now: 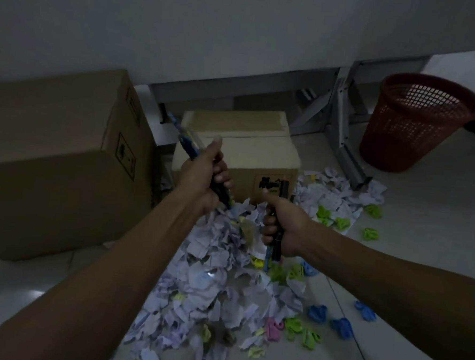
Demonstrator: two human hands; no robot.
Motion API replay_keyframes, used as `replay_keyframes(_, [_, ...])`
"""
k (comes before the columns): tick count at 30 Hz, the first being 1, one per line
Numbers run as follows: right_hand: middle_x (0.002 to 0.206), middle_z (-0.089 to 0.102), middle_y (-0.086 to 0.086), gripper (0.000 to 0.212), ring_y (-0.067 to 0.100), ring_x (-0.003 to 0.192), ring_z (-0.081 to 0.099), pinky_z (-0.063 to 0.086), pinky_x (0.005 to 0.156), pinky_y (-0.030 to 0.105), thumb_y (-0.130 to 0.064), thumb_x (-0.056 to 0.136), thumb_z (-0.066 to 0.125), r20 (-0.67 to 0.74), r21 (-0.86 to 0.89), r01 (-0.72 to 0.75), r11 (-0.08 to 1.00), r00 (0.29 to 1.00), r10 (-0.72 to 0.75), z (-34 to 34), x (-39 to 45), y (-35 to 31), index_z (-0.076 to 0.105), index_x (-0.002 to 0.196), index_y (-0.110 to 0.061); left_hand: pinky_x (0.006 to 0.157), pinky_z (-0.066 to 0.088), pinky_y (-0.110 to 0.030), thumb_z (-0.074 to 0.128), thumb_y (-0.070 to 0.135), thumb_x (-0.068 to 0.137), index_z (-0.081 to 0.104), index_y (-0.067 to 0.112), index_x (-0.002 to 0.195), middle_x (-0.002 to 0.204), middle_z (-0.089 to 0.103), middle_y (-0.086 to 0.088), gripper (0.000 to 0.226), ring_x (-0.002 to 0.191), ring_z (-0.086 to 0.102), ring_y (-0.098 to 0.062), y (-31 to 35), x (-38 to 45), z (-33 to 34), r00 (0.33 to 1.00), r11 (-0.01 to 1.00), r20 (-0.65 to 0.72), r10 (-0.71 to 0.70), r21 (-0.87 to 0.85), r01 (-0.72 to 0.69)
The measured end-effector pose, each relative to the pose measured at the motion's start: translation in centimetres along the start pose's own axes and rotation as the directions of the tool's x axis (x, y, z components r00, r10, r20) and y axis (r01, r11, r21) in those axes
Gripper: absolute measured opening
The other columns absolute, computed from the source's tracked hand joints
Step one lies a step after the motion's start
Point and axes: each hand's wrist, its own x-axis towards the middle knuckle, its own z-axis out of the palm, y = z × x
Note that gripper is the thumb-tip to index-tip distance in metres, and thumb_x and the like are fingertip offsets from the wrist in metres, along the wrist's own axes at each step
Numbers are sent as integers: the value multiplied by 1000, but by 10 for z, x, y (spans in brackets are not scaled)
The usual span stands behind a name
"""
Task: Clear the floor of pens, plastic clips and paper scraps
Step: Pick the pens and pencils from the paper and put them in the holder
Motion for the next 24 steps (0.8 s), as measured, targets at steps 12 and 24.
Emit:
replay_keyframes(12, [37, 44, 1, 66, 18, 31, 47, 44, 53, 30, -18, 99, 40, 245, 569, 15, 822, 951, -187, 43, -59, -105, 49, 34, -10, 44, 37, -26, 71, 30, 86, 45, 12, 68, 46, 35, 0, 36, 38, 35, -16, 28, -17, 127, 974, 967, -110, 199, -138, -214])
replay_keyframes(24, [52, 28, -2, 45, 15, 45, 27, 26, 52, 30, -38, 95, 56, 12, 599, 107, 793, 990, -143, 9, -298, -257, 36, 60, -19, 38, 24, -20, 60, 42, 91, 35, 19, 61, 45, 24, 4, 46, 36, 22, -10, 234, -141, 268, 980, 988, -178, 84, 139, -60])
